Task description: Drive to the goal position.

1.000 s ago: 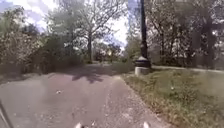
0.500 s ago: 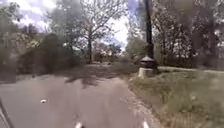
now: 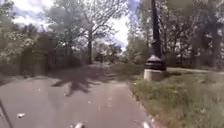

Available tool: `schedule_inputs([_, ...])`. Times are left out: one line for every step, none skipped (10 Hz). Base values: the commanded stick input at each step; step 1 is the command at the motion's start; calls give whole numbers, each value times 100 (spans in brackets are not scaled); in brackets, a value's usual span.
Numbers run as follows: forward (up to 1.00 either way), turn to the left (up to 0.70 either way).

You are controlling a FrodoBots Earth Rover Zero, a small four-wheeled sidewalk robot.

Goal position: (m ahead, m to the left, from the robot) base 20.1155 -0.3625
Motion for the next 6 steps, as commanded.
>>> schedule_inputs([100, 0])
schedule_inputs([100, 0])
schedule_inputs([100, 0])
schedule_inputs([100, 0])
schedule_inputs([100, 0])
schedule_inputs([100, 0])
